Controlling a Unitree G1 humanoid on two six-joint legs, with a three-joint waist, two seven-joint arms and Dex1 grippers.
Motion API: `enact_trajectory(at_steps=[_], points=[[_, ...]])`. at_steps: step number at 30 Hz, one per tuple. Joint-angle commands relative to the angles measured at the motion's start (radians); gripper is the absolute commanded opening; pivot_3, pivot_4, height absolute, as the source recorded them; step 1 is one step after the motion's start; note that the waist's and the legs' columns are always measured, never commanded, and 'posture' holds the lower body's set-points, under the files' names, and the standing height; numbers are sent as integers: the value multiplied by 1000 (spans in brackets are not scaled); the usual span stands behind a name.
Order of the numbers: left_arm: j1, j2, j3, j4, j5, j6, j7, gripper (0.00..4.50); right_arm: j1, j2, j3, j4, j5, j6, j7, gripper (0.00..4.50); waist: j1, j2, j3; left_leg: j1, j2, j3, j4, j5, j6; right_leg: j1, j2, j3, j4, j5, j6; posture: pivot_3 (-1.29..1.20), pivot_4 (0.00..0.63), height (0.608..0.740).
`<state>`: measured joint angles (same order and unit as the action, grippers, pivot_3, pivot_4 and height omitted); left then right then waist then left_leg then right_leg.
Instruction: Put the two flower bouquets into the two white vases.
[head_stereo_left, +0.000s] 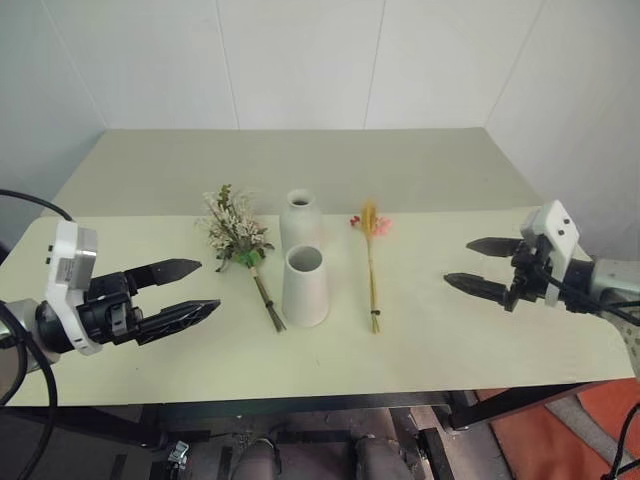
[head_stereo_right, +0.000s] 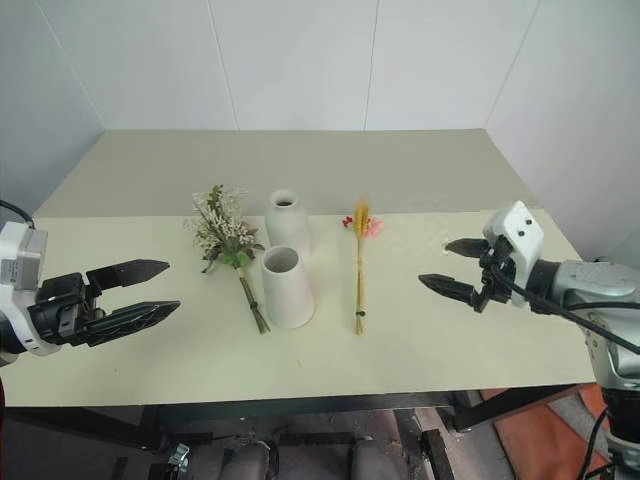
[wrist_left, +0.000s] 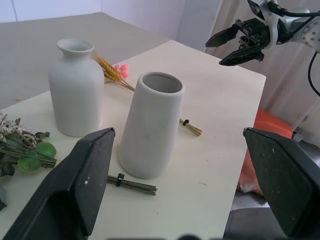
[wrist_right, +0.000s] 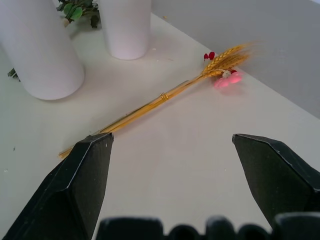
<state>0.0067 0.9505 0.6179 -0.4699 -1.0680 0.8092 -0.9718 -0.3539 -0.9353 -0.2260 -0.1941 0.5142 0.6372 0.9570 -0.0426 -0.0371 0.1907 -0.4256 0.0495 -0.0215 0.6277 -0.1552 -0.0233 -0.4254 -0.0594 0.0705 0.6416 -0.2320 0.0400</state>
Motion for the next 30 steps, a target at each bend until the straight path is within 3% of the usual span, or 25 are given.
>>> enact_trajectory(at_steps=[1,9,15,19,24,30], points=[[-17,10,13,-11,-26,-5,-2,4474,-22,-14,-18,-24,10,15,-10,4500,0,0,0,0,0,0,0,0,0,0,0,0,0,0,0,0,150,740],[-18,16,13,-13,-42,-7,-5,4474,-64,-4,44,-20,-20,34,-40,4500,-1,0,0,0,0,0,0,0,0,0,0,0,0,0,0,0,150,740],[-136,56,-64,68,-8,-39,-78,4474,-326,95,255,42,-87,338,-206,4500,-8,0,0,0,0,0,0,0,0,-2,1,0,1,1,-1,0,150,740],[-196,60,-123,108,32,-70,-129,4474,-509,204,360,180,-151,495,-295,4500,-5,0,0,-1,0,0,-1,0,0,-3,1,0,0,1,-2,0,150,740],[-231,56,-151,138,67,-94,-170,4474,-707,342,433,397,-194,655,-361,4500,-3,0,0,-14,0,0,0,1,1,-15,1,0,3,10,1,0,150,740],[-216,59,-137,146,88,-107,-208,4474,-823,458,556,641,-295,588,-365,4500,-3,0,0,-15,0,-1,0,1,1,-15,2,0,3,10,1,0,150,740]])
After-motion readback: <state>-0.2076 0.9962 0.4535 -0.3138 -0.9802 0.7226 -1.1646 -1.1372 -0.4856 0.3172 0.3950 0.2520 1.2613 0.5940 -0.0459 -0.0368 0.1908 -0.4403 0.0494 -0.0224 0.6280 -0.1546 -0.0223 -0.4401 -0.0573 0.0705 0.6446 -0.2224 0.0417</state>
